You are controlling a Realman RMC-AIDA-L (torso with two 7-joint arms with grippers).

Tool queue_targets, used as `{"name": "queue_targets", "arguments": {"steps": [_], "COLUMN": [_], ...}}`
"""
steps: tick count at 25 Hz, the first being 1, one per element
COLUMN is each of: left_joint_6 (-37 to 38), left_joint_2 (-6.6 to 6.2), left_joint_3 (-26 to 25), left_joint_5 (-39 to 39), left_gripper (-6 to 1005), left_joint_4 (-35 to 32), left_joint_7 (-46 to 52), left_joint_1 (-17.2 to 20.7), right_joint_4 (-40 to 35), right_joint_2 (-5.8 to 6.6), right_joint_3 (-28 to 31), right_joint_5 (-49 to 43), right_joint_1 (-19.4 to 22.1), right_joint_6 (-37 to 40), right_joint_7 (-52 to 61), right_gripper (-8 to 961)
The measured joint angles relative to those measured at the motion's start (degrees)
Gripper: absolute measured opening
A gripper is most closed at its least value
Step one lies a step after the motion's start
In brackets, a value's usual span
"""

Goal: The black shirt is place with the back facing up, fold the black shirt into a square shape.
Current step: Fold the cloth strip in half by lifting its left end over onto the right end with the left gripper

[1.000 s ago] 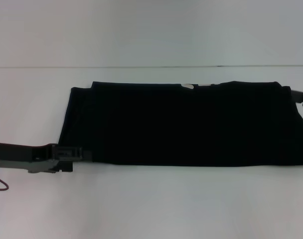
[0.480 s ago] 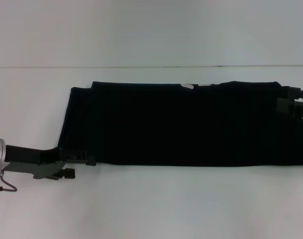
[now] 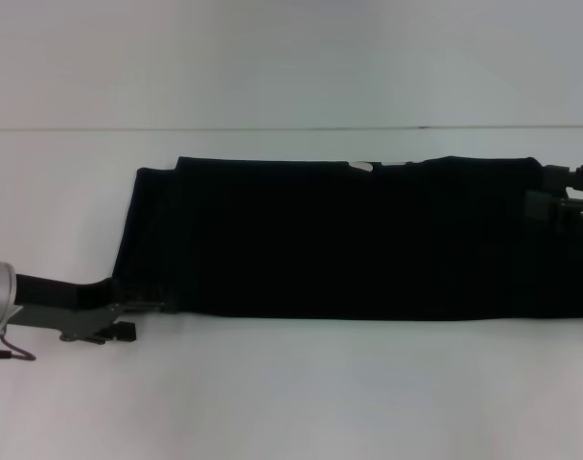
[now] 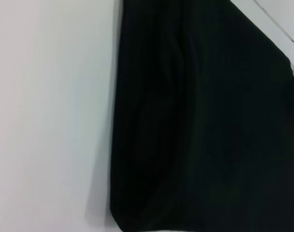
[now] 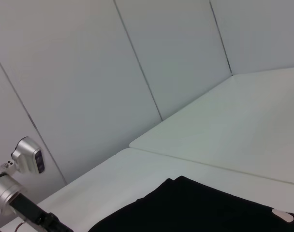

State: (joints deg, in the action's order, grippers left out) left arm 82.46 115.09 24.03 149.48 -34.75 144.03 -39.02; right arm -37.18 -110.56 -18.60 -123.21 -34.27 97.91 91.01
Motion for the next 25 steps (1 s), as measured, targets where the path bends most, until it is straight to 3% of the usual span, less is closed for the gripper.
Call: {"name": "queue_targets", "arguments": {"steps": [25], "left_joint_6": [-4.86], "left_joint_2": [-0.74], "left_joint_3": [-0.04], "left_joint_5": [2.7], "left_gripper": [882], "left_joint_4": [0.88], "left_joint_7": [2.22], "left_joint_1": [-1.64], "right_joint_4": [0.09], "right_joint_2": [0.01], "right_joint_3": [0.7], "right_joint_5": [0.49], "right_joint_1": [-0.24], "right_joint_6": [-0.35], "right_joint_7": [0.42], "right_gripper": [901]}}
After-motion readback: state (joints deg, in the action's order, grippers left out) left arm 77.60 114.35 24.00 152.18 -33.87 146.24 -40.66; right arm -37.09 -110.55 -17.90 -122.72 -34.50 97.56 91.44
